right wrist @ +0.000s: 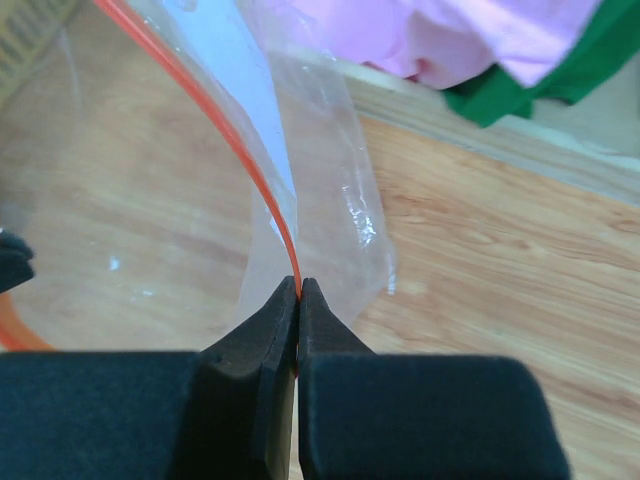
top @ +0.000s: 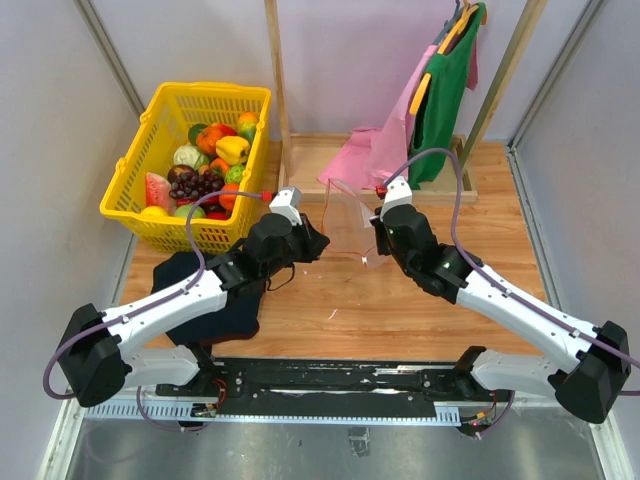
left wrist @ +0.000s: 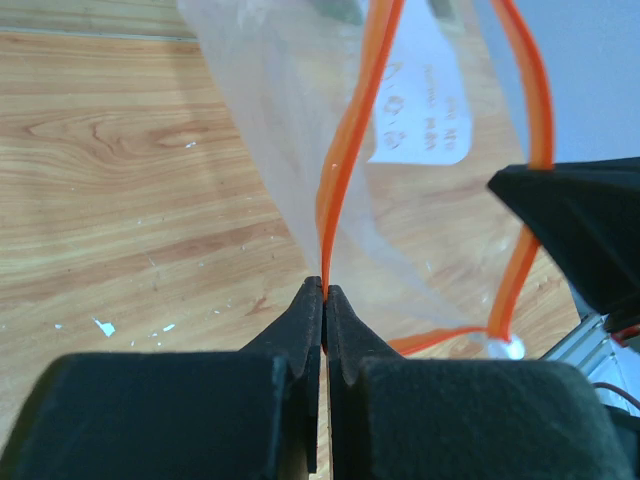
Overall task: Place the food in the zip-top bag and seal the zipper
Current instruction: Open the zipper of the food storage bag at the center of the board.
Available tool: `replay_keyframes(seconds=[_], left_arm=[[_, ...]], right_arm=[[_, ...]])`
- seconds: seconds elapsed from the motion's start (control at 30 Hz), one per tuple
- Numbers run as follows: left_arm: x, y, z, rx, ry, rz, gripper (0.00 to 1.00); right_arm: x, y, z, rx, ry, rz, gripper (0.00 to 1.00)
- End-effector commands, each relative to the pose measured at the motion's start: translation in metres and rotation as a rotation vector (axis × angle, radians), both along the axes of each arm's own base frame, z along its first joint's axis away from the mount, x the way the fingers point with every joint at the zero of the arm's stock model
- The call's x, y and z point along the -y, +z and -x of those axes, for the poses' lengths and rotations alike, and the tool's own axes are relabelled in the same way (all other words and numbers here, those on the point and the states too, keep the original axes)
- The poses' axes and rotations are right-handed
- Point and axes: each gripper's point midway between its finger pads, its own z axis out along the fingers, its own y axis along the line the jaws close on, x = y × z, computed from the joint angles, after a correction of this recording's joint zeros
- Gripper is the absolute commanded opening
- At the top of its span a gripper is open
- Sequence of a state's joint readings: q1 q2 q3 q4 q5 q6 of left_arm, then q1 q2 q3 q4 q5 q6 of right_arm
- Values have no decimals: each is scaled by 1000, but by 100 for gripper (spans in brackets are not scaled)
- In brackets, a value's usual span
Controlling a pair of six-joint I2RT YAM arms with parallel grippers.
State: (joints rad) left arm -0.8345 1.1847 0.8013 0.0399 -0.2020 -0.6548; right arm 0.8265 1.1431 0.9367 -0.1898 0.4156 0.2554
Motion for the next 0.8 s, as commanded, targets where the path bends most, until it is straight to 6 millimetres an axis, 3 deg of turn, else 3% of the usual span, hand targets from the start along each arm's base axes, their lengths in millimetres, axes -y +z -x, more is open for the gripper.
replay_keyframes(seconds=[0.0, 0.23, 0.3, 0.53, 0.77], left_arm=[[-6, 16, 2, 23, 8, -39, 0], [-22, 21, 2, 30, 32, -130, 0], [-25, 21, 2, 32, 36, -160, 0], [4, 22, 14, 30, -112, -78, 0], [25, 13, 28, -6, -233, -20, 0]], right_arm=[[43, 29, -1, 87, -131, 163, 1], [90, 53, 4, 128, -263, 331, 2], [93, 55, 6, 126, -260, 352, 3], [66, 34, 10, 81, -118, 277, 11], [53, 15, 5, 79, -98, 243, 12]])
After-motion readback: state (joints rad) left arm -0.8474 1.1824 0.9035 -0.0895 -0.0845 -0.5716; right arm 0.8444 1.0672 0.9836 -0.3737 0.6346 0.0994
